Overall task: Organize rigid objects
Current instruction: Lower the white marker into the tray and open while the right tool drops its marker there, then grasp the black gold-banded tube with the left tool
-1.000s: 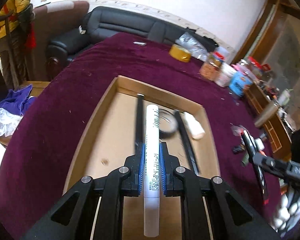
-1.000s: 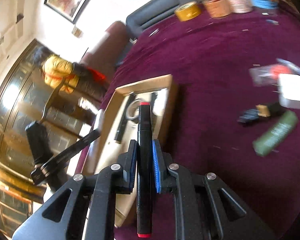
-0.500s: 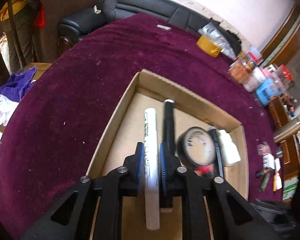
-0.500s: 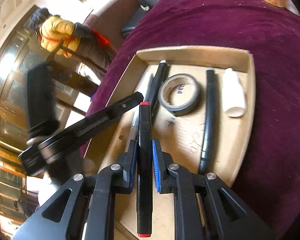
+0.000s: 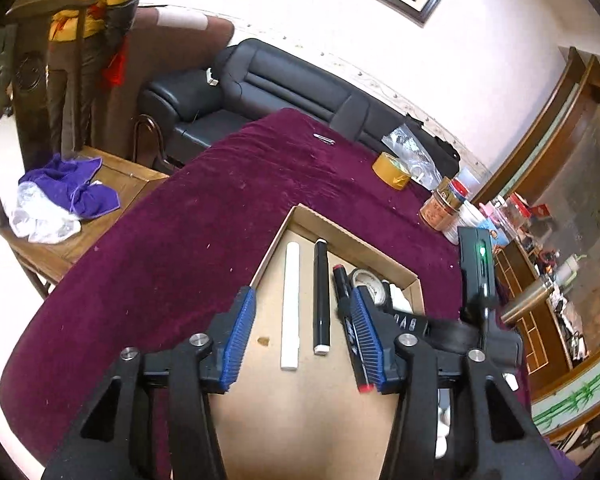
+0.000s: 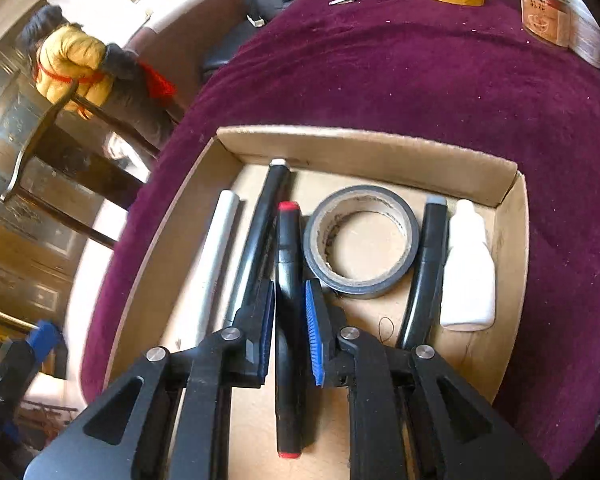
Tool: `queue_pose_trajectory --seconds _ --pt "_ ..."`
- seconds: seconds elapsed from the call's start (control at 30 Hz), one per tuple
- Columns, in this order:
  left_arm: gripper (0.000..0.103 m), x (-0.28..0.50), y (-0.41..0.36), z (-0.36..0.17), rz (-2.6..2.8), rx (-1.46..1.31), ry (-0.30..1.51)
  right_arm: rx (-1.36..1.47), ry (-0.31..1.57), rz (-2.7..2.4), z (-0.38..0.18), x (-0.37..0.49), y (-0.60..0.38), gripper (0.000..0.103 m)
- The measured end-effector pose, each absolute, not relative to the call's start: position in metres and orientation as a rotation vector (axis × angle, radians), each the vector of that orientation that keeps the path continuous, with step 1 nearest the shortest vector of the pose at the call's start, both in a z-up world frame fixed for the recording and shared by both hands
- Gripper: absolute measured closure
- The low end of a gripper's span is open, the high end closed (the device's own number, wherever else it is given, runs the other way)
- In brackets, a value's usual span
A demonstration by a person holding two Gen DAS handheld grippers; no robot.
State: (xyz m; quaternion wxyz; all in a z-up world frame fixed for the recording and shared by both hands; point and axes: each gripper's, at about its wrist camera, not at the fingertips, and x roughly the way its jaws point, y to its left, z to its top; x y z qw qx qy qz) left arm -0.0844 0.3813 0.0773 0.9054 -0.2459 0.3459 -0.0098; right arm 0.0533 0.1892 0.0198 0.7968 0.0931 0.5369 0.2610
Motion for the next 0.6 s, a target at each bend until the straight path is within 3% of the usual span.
queue_pose_trajectory --seconds 0.37,0.43,0.47,0.5,0.53,0.57,0.6 --pt "0.055 -0.098 0.357 0.066 0.054 -0.455 0.701 0.17 0.873 0.521 0.101 0.007 0.102 0.088" --pt "0.055 -0.104 0.343 0.069 0.087 -0.423 0.676 0.121 0.784 0.464 0.115 -0.008 0.077 0.084" --pt "0.055 -0.108 0.333 0.071 0.107 -0.4 0.654 0.088 0.73 0.424 0.123 -0.019 0.061 0.071" --pt "0.055 -0.112 0.324 0.074 0.119 -0.376 0.634 0.062 0.684 0.386 0.128 -0.026 0.048 0.048" --pt "0.055 -0.115 0.314 0.076 0.129 -0.348 0.614 0.045 0.651 0.357 0.132 -0.028 0.045 0.035" --pt "0.055 -0.12 0.301 0.079 0.139 -0.306 0.588 0.031 0.613 0.319 0.134 -0.034 0.034 0.014" --pt "0.055 -0.123 0.288 0.082 0.137 -0.274 0.573 0.025 0.578 0.267 0.133 -0.039 0.015 0.014"
